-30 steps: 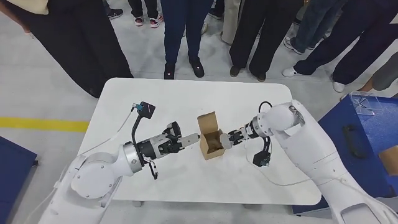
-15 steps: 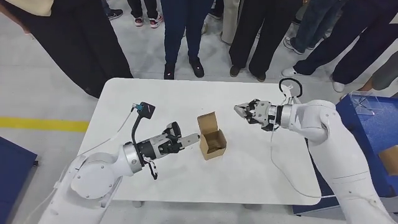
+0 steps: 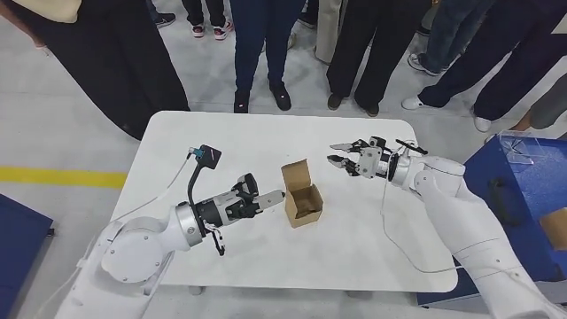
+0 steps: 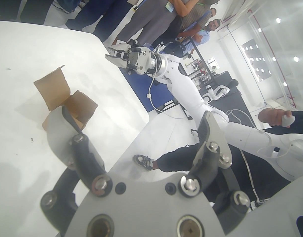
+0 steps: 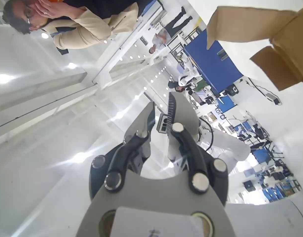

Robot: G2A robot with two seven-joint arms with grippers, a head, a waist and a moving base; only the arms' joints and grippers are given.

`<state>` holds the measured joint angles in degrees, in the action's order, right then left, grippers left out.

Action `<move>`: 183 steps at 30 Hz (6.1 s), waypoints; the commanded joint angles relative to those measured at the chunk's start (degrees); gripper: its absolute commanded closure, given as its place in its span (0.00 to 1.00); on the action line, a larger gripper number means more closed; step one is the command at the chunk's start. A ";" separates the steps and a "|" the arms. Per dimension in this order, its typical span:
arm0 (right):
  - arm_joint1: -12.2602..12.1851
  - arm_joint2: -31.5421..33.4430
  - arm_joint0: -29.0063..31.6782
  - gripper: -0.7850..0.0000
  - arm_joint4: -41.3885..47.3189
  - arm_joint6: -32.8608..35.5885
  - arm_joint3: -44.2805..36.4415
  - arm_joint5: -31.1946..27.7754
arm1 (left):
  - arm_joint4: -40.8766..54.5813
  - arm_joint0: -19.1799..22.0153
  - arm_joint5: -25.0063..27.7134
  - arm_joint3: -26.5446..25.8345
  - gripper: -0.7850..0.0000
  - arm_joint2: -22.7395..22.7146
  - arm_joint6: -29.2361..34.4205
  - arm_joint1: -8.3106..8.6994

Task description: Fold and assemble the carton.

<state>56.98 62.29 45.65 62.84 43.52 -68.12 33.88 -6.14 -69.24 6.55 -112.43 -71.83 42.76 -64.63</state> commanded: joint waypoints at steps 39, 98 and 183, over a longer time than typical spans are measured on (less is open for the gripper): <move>-2.49 -14.13 -2.53 0.00 -73.86 11.61 -6.99 -21.32 | -19.23 31.15 -34.21 42.51 0.00 33.99 7.20 -10.98; -0.75 -9.79 2.82 0.00 -77.75 18.91 -12.63 -25.00 | -36.87 33.32 -22.71 44.24 0.00 20.56 1.73 -10.26; 0.22 0.35 3.57 0.00 -76.71 16.71 -9.20 -26.68 | -48.27 22.13 -4.42 34.69 0.00 23.74 4.99 -14.36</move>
<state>57.40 61.88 48.75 -14.64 59.16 -76.92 7.97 -54.43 -47.19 2.08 -77.92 -48.10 47.78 -78.94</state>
